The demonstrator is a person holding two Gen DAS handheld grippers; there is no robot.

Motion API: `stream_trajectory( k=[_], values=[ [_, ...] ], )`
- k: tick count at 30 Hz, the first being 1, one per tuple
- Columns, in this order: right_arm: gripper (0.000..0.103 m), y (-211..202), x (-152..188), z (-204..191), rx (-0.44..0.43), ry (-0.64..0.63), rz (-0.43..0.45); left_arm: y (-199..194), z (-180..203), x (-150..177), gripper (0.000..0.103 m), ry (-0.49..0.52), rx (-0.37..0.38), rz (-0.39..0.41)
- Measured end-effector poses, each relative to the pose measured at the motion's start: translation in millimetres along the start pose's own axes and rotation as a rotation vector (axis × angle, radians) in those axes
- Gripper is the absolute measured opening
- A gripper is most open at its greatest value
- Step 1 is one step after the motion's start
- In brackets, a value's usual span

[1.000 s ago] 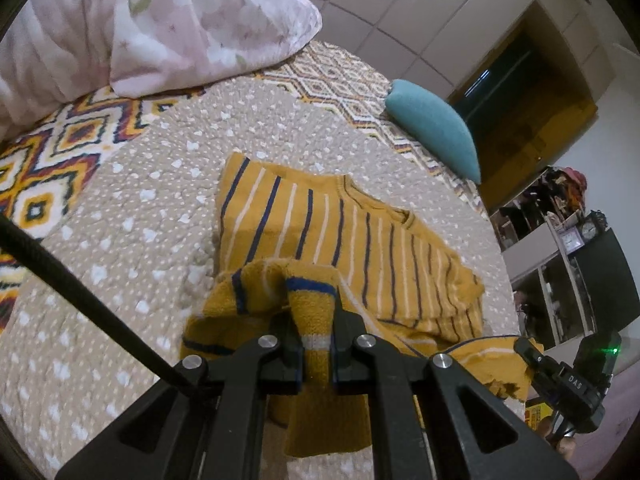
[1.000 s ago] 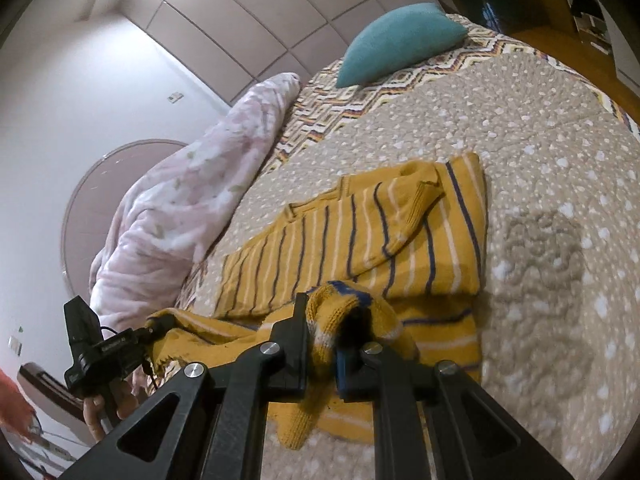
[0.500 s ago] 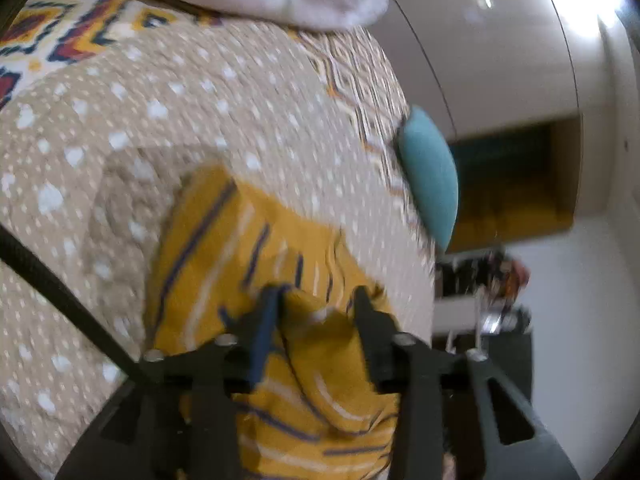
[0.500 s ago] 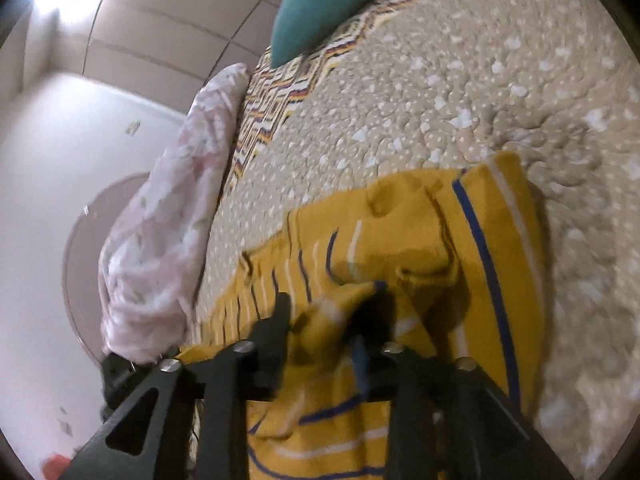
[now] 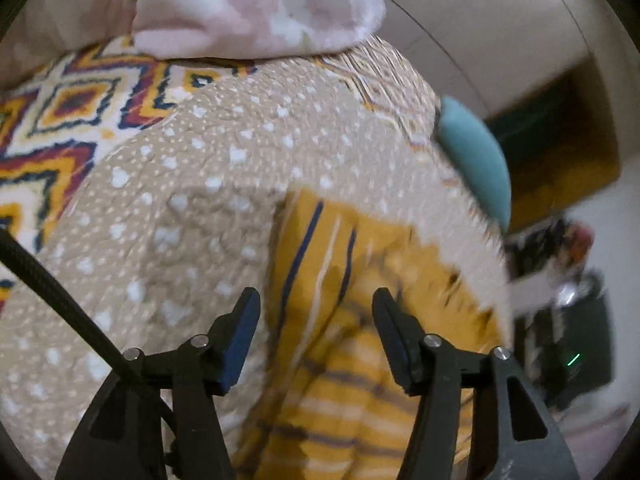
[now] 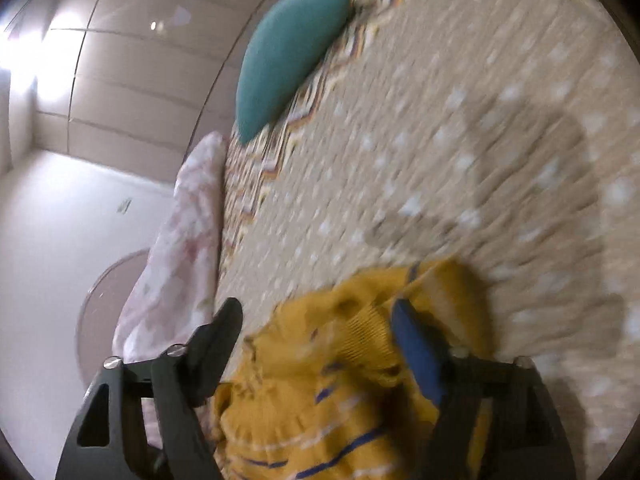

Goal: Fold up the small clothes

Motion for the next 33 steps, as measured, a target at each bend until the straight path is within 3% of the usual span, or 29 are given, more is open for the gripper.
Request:
stream_trajectory(
  k=[5, 9, 11, 12, 13, 16, 18, 21, 23, 25, 28, 30, 32, 33],
  values=[
    [0.082, -39.4, 55.3, 20.7, 0.203, -0.323, -0.046, -1.8, 19.4, 47.5, 0.068, 0.199, -0.018, -0.065],
    [0.081, -60.0, 100.9, 50.9, 0.229, -0.415, -0.092, 3.1, 18.5, 77.9, 0.067, 0.270, -0.076, -0.107],
    [0.063, -56.8, 118.5, 66.2, 0.238, -0.432, -0.117, 8.7, 18.3, 85.5, 0.035, 0.300, -0.130, -0.147],
    [0.027, -49.2, 127.0, 75.3, 0.247, -0.419, -0.158, 8.7, 19.1, 84.2, 0.012, 0.306, -0.144, -0.163],
    [0.014, -45.6, 128.3, 80.5, 0.253, -0.398, -0.173, 4.7, 21.4, 82.8, 0.008, 0.299, -0.138, -0.179],
    [0.008, -56.1, 118.9, 81.0, 0.219, -0.328, -0.168, -29.7, 31.5, 70.5, 0.008, 0.344, -0.181, -0.149],
    [0.007, -78.4, 113.3, 82.0, 0.220, -0.338, -0.141, -54.0, 33.8, 71.4, 0.007, 0.350, -0.166, -0.138],
    [0.005, -99.0, 115.8, 97.7, 0.222, -0.316, -0.149, -66.7, 29.4, 81.4, 0.007, 0.348, -0.142, -0.141],
    [0.007, -99.0, 125.2, 108.9, 0.257, -0.339, -0.164, -64.8, 20.1, 94.4, 0.009, 0.353, -0.171, -0.153],
    [0.008, -101.0, 132.6, 111.6, 0.280, -0.373, -0.157, -57.3, 8.3, 95.0, 0.013, 0.323, -0.202, -0.160],
    [0.015, -114.3, 136.2, 101.4, 0.297, -0.422, -0.106, -67.7, -11.3, 100.3, 0.024, 0.224, -0.189, -0.130],
    [0.015, -122.1, 136.8, 84.3, 0.321, -0.488, -0.045, -84.8, -11.4, 100.5, 0.024, 0.238, -0.238, -0.060],
    [0.015, -127.9, 140.5, 63.7, 0.325, -0.570, 0.003, -97.8, 3.6, 100.0, 0.035, 0.293, -0.247, 0.016],
    [0.015, -125.2, 145.1, 51.4, 0.310, -0.599, 0.006, -100.3, 11.3, 100.5, 0.045, 0.305, -0.235, 0.047]
  ],
)
Point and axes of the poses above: each gripper's, at about its wrist camera, not at the fingertips, and y roughly the way its jaws point, z to its right, x to its underside, the point moved 8 cm from there along y, roughly the way its jaws point, and after that the axes turned 15 degrees about y, right-handed, at the moved point
